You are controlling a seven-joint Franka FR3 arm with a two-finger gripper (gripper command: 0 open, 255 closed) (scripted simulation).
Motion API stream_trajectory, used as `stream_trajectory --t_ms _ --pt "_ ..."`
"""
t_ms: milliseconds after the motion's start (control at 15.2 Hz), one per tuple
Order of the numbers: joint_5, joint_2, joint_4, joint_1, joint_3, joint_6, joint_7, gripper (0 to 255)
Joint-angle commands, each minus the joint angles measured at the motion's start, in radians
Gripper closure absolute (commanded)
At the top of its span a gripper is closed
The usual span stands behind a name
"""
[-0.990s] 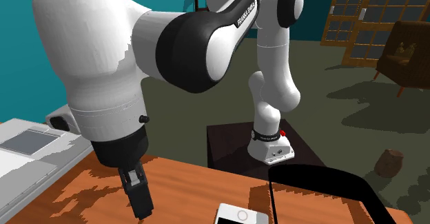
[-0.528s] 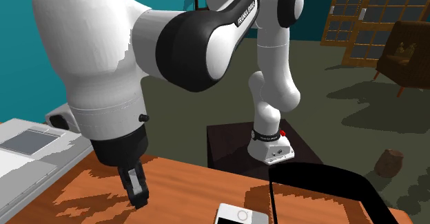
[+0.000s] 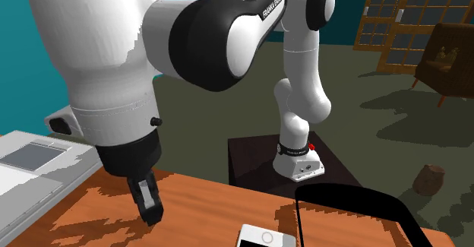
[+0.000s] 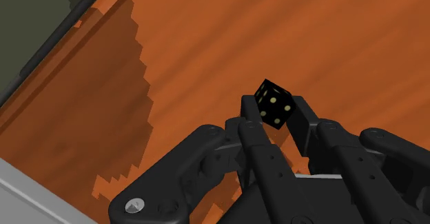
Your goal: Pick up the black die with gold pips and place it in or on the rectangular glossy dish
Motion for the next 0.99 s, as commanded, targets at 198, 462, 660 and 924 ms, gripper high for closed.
stream_trajectory --t_ms 198,462,660,924 --pt "0.004 -0.006 0.063 0.001 0.002 -0.068 -0.003 255" --pt "0.004 -0.004 0.119 0.003 0.003 -0.123 -0.003 255" --pt "0.002 0.000 0.164 0.006 0.004 -0.164 -0.002 255" --pt "-0.003 0.010 0.230 0.012 0.006 -0.222 0.000 255"
